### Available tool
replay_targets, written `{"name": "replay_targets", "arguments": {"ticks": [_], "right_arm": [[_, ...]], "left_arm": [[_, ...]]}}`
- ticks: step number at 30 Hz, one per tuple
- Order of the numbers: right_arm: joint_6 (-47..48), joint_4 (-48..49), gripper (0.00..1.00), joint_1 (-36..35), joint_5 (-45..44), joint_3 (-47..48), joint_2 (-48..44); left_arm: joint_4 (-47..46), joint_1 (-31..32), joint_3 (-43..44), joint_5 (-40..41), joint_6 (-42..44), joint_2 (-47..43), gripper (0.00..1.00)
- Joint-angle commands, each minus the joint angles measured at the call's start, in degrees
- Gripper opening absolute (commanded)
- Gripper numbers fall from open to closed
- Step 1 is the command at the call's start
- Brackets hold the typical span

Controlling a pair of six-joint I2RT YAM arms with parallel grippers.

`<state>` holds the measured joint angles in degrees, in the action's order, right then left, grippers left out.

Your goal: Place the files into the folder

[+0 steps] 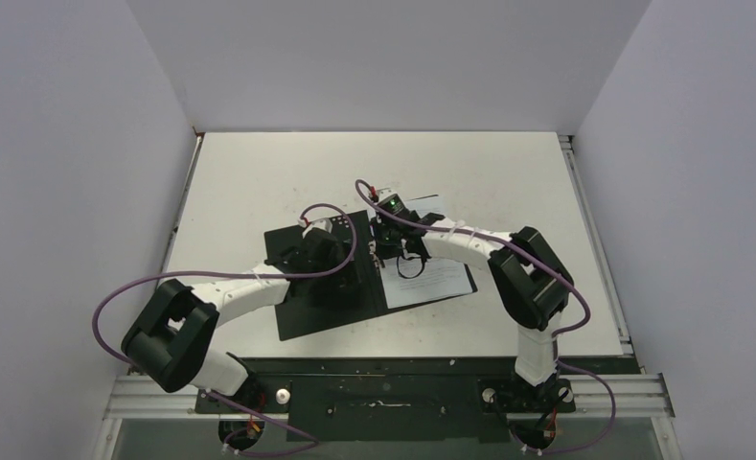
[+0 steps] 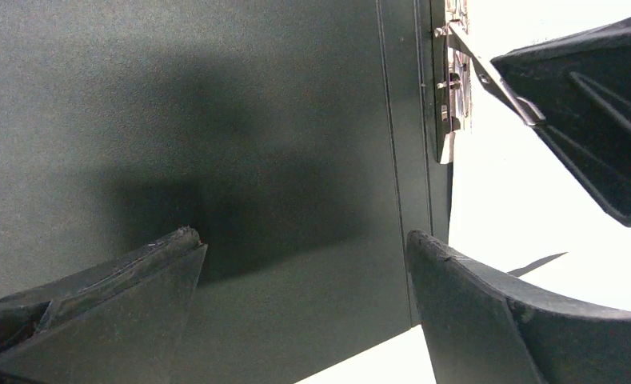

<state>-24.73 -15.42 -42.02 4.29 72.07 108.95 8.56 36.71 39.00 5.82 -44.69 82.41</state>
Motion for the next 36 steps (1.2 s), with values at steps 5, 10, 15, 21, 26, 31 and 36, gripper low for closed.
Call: {"name": "replay_targets", "arguments": {"ticks": [5, 10, 15, 21, 26, 31, 36], "right_arm": [[-0.69, 2.15, 0.08, -0.96, -1.02, -1.59, -3.52], [-0.24, 0.93, 0.12, -0.95, -3.45, -1.31, -5.31], [-0.39, 0.35, 0.18, -1.11, -4.12, -1.05, -8.50], [-0.21, -1.52, 0.28, -2.61, -4.12, 1.59, -9.89], [0.03, -2.41, 0.30, -4.00, -4.12, 3.49, -9.14], [0.08, -2.52, 0.30, -4.71, -4.12, 4.30, -7.63], [0.53, -2.89, 0.26, -5.08, -4.12, 4.91, -5.76]], "left_arm": [[0.32, 0.38, 0.55, -0.64, -1.08, 1.52, 1.00], [0.42, 0.38, 0.34, -0.55, -1.08, 1.29, 1.00], [0.94, 0.38, 0.45, -0.12, -0.93, 0.65, 1.00], [4.81, 0.38, 1.68, 2.39, 0.36, -2.08, 1.00], [9.39, 0.51, 2.63, 5.26, 0.61, -4.93, 1.00], [13.04, 1.21, 2.37, 7.91, 0.48, -6.92, 1.00], [17.18, 2.82, 2.58, 10.94, -0.75, -5.73, 1.00]]}}
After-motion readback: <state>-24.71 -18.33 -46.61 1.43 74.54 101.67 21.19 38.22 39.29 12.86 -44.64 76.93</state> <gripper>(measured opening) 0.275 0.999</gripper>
